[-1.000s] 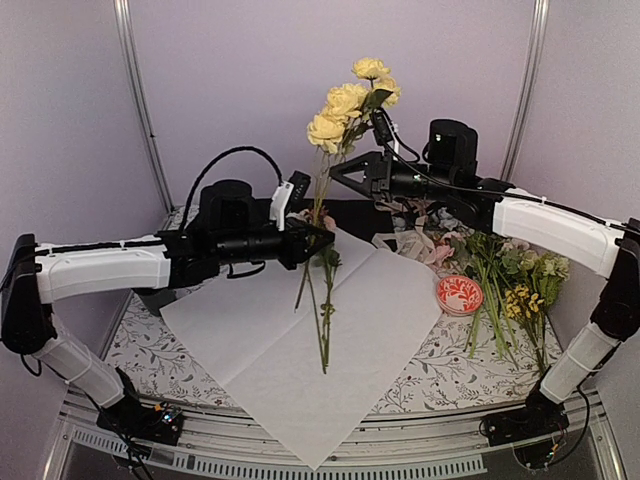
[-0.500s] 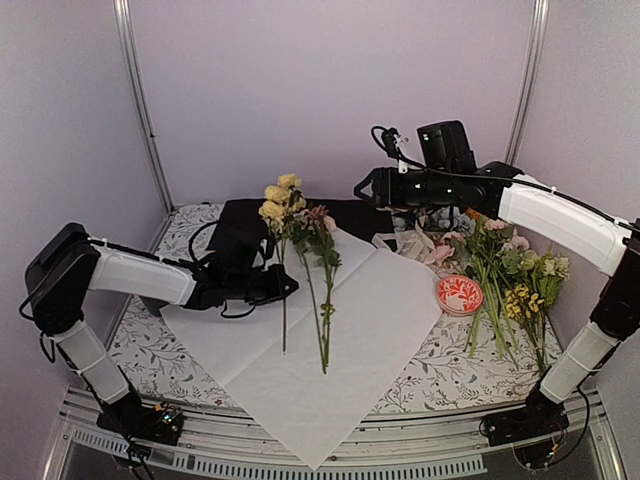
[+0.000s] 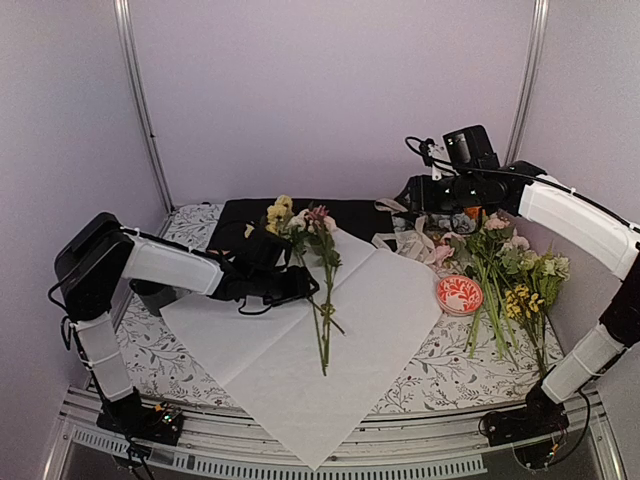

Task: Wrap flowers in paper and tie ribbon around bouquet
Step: Place the fake flower on the flattened wrapping paper, then pick up the fake flower from the corner of the board.

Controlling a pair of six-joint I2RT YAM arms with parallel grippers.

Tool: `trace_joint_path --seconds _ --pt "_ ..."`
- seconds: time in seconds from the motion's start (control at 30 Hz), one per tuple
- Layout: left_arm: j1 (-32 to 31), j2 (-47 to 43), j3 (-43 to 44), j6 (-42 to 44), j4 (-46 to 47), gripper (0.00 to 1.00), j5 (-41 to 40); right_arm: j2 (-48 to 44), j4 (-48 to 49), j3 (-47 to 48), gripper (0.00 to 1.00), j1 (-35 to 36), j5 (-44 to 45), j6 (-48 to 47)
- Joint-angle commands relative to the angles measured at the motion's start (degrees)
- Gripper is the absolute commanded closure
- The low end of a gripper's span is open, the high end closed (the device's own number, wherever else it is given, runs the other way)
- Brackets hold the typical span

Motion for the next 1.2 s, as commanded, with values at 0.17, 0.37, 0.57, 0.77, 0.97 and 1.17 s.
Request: trace_joint_path --seconds 0.17,0.37,0.57,0.77,0.97,1.17 --pt "-3.31 -1.37 4.5 6.99 -13.55 0.32 -8.05 -4.54 -7.22 -3.42 0.41 -10.2 3.92 -0.87" --pt "-4.34 -5.29 4.18 8.54 -16.82 0.21 -12.53 -1.78 -13.1 -7.16 0.46 -23.36 3.63 -1.96" --pt "-6.51 -10.6 5.73 12.54 -18.98 0.05 -18.33 6.58 -16.44 -6.71 0.51 -29.25 3.77 -6.29" --pt "-7.27 -13.18 6.16 16.82 -19.28 0.04 -22.27 19.45 -20.63 4.06 0.54 -29.71 3.97 -13.67" --pt "-7.26 -13.25 5.27 18.07 -19.76 0.04 -23.16 27.0 -21.14 9.73 0.55 -29.72 5.22 -17.16" --pt "-7.21 -11.62 6.35 18.86 -19.96 0.05 -21.96 32.29 -20.42 13.91 0.63 -29.72 5.94 -19.98"
